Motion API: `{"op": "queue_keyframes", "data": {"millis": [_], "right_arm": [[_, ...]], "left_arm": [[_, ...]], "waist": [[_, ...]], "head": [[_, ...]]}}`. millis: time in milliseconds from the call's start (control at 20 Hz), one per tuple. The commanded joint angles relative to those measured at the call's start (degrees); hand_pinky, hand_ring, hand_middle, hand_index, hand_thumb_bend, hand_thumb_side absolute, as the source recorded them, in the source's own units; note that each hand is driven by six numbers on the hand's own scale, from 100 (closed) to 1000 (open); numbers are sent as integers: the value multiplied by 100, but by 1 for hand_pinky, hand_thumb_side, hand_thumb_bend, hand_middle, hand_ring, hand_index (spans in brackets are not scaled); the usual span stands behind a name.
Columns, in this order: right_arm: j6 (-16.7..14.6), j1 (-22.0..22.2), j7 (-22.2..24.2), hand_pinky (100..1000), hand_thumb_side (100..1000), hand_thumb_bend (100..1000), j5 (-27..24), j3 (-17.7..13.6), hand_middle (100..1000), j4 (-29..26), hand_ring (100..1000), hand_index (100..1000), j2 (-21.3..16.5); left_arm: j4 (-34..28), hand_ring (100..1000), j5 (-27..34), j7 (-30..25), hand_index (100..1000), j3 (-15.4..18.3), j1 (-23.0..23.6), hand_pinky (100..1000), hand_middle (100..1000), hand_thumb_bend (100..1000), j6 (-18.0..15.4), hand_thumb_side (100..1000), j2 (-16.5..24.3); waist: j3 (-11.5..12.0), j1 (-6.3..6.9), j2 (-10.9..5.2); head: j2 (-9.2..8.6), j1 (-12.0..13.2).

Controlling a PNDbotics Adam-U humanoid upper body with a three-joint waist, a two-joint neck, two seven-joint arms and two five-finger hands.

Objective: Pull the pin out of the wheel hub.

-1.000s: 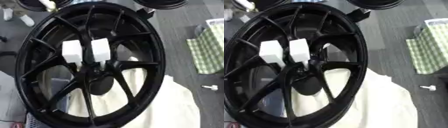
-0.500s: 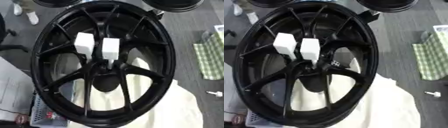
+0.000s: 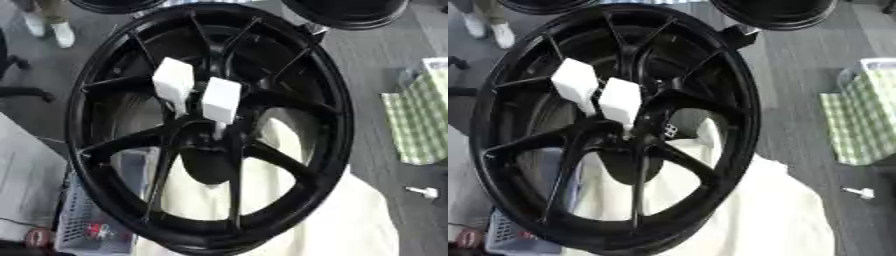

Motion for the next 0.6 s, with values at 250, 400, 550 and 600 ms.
{"op": "queue_keyframes", "data": {"millis": [250,400,550,600], "right_arm": [[4,-23,-59,667,544,100,23,-104,556,-89,677,709,-109],[3,-12,-82,666,542,100,29,-119,557,-91,677,709,-111],[4,-14,-91,665,538,100,34,-120,558,-98,677,708,-112],[6,-16,-92,665,536,100,36,-120,558,-100,677,708,-115]], "left_arm": [[134,893,-337,-203,915,293,135,917,837,531,340,756,295],[128,873,-475,64,889,329,146,894,818,466,447,719,279],[87,796,-346,407,814,385,122,844,732,249,532,613,243],[46,768,-182,643,795,420,104,834,698,180,578,619,212]], "waist": [[10,16,-184],[10,24,-197],[13,27,-212],[13,25,-216]], "head": [[-70,-4],[-60,-3],[-51,-1],[-51,-6]]}}
